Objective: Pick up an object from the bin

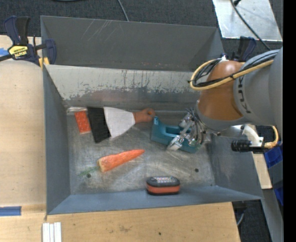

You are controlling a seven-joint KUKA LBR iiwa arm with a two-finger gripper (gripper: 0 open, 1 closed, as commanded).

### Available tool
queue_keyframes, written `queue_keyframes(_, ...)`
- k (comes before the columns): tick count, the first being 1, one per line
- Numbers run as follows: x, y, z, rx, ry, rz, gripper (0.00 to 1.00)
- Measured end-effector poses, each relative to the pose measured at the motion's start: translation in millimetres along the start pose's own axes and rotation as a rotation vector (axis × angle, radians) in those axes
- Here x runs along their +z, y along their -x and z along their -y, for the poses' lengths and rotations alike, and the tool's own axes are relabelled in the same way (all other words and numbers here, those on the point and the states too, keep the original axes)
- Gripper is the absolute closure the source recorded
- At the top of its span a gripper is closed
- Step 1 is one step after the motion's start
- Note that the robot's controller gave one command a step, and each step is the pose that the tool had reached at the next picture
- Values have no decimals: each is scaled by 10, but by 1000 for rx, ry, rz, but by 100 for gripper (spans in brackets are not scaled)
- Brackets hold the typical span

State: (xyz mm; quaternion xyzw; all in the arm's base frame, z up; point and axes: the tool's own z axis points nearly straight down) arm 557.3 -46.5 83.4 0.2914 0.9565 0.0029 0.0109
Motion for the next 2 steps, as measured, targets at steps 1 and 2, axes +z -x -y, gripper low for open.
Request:
queue_keyframes(1,0,0,0,-1,0,0,100)
queue_keyframes(2,-1343,45,-38,-52,-14,-21,100)
